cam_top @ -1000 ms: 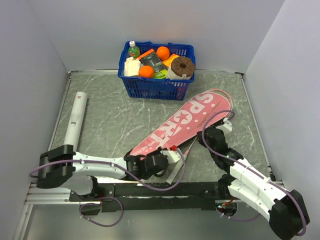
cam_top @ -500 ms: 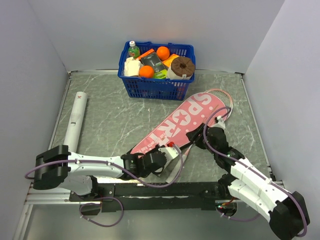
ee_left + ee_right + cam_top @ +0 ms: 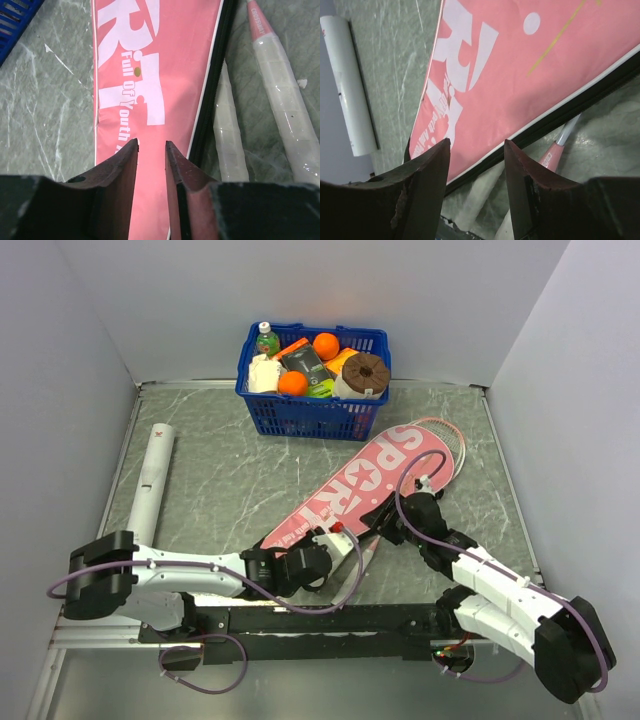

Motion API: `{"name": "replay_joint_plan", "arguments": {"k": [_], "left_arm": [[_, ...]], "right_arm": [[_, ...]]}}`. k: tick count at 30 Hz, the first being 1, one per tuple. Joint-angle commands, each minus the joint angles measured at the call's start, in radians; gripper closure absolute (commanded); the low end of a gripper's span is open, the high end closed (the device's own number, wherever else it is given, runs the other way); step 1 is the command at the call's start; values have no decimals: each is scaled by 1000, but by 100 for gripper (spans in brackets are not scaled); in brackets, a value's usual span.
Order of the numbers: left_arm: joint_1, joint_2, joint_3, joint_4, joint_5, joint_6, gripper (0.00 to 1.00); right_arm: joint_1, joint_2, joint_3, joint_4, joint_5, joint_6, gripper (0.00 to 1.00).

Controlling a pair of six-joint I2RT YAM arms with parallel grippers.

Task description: Pack up the badminton gear

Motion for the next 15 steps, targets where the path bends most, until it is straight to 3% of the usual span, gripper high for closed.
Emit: {"name": "replay_joint_plan", "arguments": {"k": [1, 15], "left_arm": [[-9, -39, 9, 13, -36, -23, 66], [-20, -39, 8, 32, -49, -17, 63]], "right_arm": [[16, -13, 4, 5, -44, 29, 45], [31, 18, -10, -43, -56, 67, 45]]}}
